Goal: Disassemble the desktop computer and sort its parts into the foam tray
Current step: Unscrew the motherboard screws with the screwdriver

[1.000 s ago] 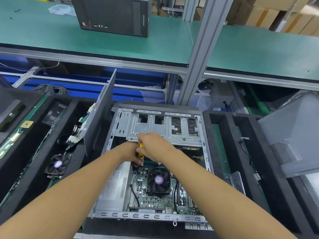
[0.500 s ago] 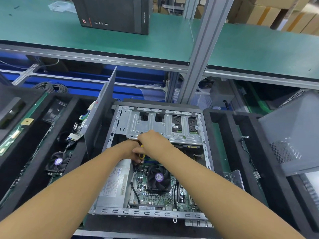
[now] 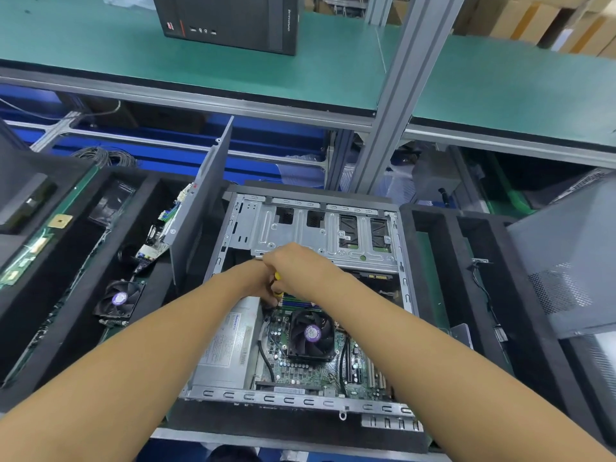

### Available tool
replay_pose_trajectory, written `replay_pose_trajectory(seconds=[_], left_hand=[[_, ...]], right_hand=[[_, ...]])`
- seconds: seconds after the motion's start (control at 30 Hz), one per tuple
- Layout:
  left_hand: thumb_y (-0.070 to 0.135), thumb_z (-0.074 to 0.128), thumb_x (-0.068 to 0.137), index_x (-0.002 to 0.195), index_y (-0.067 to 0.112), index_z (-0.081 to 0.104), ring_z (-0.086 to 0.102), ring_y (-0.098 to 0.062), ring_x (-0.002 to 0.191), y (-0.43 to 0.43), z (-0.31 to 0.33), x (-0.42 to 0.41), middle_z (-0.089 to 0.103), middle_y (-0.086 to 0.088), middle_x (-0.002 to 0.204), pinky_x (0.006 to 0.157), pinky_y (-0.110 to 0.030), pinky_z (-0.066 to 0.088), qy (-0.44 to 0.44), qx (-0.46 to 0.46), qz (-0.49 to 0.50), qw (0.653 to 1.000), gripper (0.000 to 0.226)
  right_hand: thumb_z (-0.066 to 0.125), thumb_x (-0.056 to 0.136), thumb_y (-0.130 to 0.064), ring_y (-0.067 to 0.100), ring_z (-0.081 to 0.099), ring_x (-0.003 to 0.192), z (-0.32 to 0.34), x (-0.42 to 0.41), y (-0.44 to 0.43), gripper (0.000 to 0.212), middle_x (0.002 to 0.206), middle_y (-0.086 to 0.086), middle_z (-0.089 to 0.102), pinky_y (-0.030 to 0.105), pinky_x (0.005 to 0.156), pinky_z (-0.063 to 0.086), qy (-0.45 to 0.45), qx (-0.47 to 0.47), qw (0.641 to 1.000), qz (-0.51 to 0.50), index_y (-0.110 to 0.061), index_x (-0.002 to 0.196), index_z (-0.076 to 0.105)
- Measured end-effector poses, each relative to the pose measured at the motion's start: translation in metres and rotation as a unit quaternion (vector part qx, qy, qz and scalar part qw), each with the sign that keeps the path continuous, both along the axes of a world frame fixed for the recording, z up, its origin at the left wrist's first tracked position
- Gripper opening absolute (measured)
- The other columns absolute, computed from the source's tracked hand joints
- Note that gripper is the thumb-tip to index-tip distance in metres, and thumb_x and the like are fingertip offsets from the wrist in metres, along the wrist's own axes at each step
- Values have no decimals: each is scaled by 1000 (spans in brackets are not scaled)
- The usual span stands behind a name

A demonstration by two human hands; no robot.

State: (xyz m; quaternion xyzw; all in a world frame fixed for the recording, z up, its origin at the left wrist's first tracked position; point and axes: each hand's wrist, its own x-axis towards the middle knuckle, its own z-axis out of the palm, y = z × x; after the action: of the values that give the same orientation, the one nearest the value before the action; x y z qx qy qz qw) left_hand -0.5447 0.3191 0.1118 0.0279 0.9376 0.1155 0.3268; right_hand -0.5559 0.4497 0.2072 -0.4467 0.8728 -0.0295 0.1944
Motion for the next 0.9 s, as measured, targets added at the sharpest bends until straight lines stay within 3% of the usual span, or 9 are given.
replay_pose_trajectory(seconds=[0.1,0.33,0.5,0.7,0.83,0.9], left_hand=[[36,71,88,119,12,68,60,-24,108,1,3,0,68,-6,117,81,-25,39,20,5,-11,1000,39],[32,73,87,113,13,68,61,-23,103,3,7,1,69,-3,113,77,-26,39,9,11,-16,1000,33],[30,75,85,115,11,68,62,-25,106,1,6,1,69,-5,114,92,-35,48,6,23,1,1000,35],[32,73,88,118,10,68,61,-26,106,5,8,0,68,-8,116,89,-33,46,-5,12,-5,1000,37],[35,69,90,122,12,66,59,-27,111,5,11,0,66,-6,121,91,-32,44,-38,-12,-13,999,39],[30,71,89,118,9,67,60,-27,110,4,13,2,67,-8,119,92,-34,46,-34,2,-1,999,36]], right_hand=[[64,92,-23,29,54,75,0,1,1,22,88,9,47,33,61,40,18,9,1000,-19,-6,105,59],[61,95,-33,30,51,75,-6,6,-1,30,83,7,43,34,63,39,27,-4,998,-52,-4,104,62],[57,96,-26,28,47,74,-7,4,-2,24,91,10,47,34,63,38,30,-16,998,-45,-5,108,60],[60,93,-28,31,53,77,-8,4,1,23,83,8,46,32,62,37,32,-16,999,-39,-7,100,60],[59,95,-32,28,46,75,-15,9,0,27,86,8,41,34,66,37,8,-24,998,-56,-7,105,59],[60,95,-30,29,50,78,-15,8,1,26,90,11,49,33,66,37,1,-32,998,-55,-7,108,59]])
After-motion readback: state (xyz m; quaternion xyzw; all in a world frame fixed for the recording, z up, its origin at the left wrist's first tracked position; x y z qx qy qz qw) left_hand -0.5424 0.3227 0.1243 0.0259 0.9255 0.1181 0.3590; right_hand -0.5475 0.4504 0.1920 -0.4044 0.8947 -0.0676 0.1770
